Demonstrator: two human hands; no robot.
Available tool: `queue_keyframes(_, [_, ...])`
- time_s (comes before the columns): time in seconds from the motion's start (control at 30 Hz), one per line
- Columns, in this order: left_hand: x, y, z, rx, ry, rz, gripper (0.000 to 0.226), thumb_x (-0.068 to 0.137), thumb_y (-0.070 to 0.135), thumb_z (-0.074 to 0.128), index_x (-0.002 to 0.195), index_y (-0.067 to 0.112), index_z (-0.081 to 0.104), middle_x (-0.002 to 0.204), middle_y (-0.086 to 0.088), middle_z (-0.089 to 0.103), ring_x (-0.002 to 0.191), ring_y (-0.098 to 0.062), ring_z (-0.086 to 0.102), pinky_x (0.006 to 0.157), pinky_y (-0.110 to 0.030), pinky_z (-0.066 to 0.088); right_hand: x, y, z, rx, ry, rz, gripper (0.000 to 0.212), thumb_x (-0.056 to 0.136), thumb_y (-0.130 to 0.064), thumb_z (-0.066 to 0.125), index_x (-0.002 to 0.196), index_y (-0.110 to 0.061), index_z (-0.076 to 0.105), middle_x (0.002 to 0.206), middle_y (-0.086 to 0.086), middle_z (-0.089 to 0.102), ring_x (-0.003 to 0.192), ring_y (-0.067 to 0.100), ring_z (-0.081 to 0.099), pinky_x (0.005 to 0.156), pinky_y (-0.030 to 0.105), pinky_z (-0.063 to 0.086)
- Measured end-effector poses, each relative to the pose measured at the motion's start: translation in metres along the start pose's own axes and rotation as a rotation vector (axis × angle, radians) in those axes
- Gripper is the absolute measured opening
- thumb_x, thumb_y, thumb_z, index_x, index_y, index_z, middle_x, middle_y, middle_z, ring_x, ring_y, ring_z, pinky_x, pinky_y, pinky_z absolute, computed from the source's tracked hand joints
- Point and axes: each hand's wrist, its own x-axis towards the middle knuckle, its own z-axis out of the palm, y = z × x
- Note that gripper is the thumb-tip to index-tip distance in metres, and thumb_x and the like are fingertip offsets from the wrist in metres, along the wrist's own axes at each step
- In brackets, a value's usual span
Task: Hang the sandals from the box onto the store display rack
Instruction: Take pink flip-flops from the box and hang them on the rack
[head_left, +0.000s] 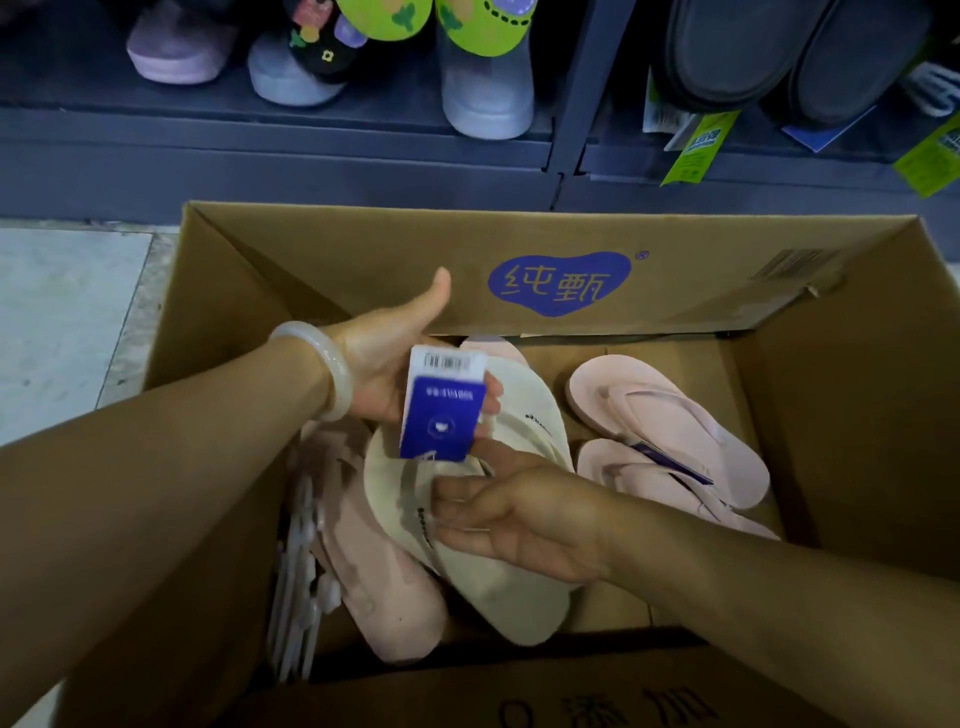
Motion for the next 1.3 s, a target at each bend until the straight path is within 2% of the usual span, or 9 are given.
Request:
queue_keyframes(0.13, [-0.005, -0.007, 0.0, 0.266, -0.096, -0.091, 0.099, 0.077, 0.077, 0.015, 0.109, -0.002, 0.065, 0.119, -0.012, 0.066, 0.112, -0.019, 0.062, 0.09, -0.042, 0.05, 0.001, -0.007, -0.003, -0.024, -0.024, 0.054, 0.048, 0.087, 0.017, 0.04, 0.122, -0.014, 0.05, 0.126, 0.008, 0.058, 0.103, 0.022, 0.064, 0.084, 0.031, 0.055])
queue_keyframes(0.27, [-0.007, -0.011, -0.006, 0.535, 0.373, 0.013, 0.047, 0.094, 0.045, 0.044, 0.107, 0.003, 0.063, 0.093, -0.012, 0.068, 0.078, -0.023, 0.067, 0.065, -0.027, 0.055, 0.004, -0.024, -0.018, -0.683, 0.234, 0.205, 0.035, 0.089, 0.003, 0.054, 0.123, -0.008, 0.053, 0.118, 0.015, 0.063, 0.084, 0.021, 0.069, 0.072, 0.031, 0.058])
queue_keyframes(0.37, [-0.006, -0.021, -0.027, 1.206, 0.532, -0.02, 0.019, 0.092, 0.02, 0.054, 0.103, 0.01, 0.066, 0.097, -0.006, 0.066, 0.079, -0.019, 0.062, 0.063, -0.024, 0.049, 0.008, -0.033, -0.018, -0.833, 0.473, -0.002, 0.022, 0.086, 0.003, 0.056, 0.093, -0.017, 0.06, 0.095, 0.009, 0.067, 0.07, 0.019, 0.066, 0.061, 0.028, 0.057])
queue_keyframes(0.5, [-0.005, -0.042, -0.034, 1.488, 0.372, -0.223, 0.026, 0.091, 0.013, 0.052, 0.116, 0.011, 0.059, 0.111, -0.007, 0.063, 0.083, -0.016, 0.054, 0.057, -0.018, 0.039, 0.015, -0.029, 0.005, -0.976, 0.174, -0.107, 0.026, 0.086, 0.003, 0.053, 0.087, -0.023, 0.059, 0.091, 0.0, 0.065, 0.074, 0.013, 0.065, 0.061, 0.022, 0.054])
queue_keyframes(0.63, [-0.003, -0.041, -0.034, 1.413, 0.461, -0.1, 0.026, 0.094, 0.012, 0.044, 0.116, 0.008, 0.058, 0.095, -0.004, 0.054, 0.068, -0.012, 0.046, 0.053, -0.019, 0.034, 0.038, 0.003, 0.038, -1.156, -0.186, 0.083, 0.04, 0.089, -0.01, 0.056, 0.127, -0.023, 0.054, 0.134, 0.003, 0.05, 0.115, 0.016, 0.052, 0.092, 0.027, 0.046])
queue_keyframes(0.83, [-0.008, -0.028, -0.025, 1.166, 0.485, 0.07, 0.017, 0.092, 0.006, 0.042, 0.096, 0.019, 0.051, 0.092, -0.005, 0.047, 0.08, -0.019, 0.043, 0.06, -0.022, 0.035, 0.081, 0.029, 0.068, -1.38, -0.166, 0.018, 0.064, 0.094, -0.023, 0.051, 0.149, -0.021, 0.019, 0.155, 0.007, 0.019, 0.137, 0.025, 0.032, 0.105, 0.028, 0.033])
queue_keyframes(1.03, [-0.014, -0.021, -0.024, 1.094, 0.528, 0.1, 0.03, 0.094, 0.012, 0.043, 0.119, 0.011, 0.059, 0.11, -0.009, 0.064, 0.095, -0.024, 0.06, 0.087, -0.034, 0.05, 0.079, 0.036, 0.046, -1.452, 0.086, -0.231, 0.028, 0.095, -0.008, 0.045, 0.119, 0.001, 0.057, 0.122, 0.018, 0.059, 0.116, 0.03, 0.054, 0.086, 0.021, 0.044])
queue_keyframes(1.13, [-0.015, -0.017, -0.023, 1.039, 0.525, 0.134, 0.026, 0.095, 0.012, 0.041, 0.111, 0.009, 0.061, 0.096, -0.009, 0.057, 0.084, -0.022, 0.051, 0.073, -0.03, 0.046, 0.057, 0.032, 0.031, -1.457, 0.213, -0.417, 0.023, 0.089, -0.01, 0.054, 0.107, -0.007, 0.068, 0.11, 0.003, 0.068, 0.105, 0.017, 0.059, 0.081, 0.013, 0.045])
queue_keyframes(1.3, [-0.013, -0.011, -0.014, 0.996, 0.522, 0.193, 0.031, 0.096, 0.025, 0.045, 0.113, 0.006, 0.062, 0.113, -0.013, 0.067, 0.096, -0.027, 0.063, 0.086, -0.035, 0.049, 0.026, 0.002, 0.009, -1.092, 0.126, -0.567, 0.028, 0.077, -0.009, 0.073, 0.068, -0.035, 0.067, 0.069, -0.019, 0.068, 0.072, 0.002, 0.065, 0.073, 0.015, 0.052])
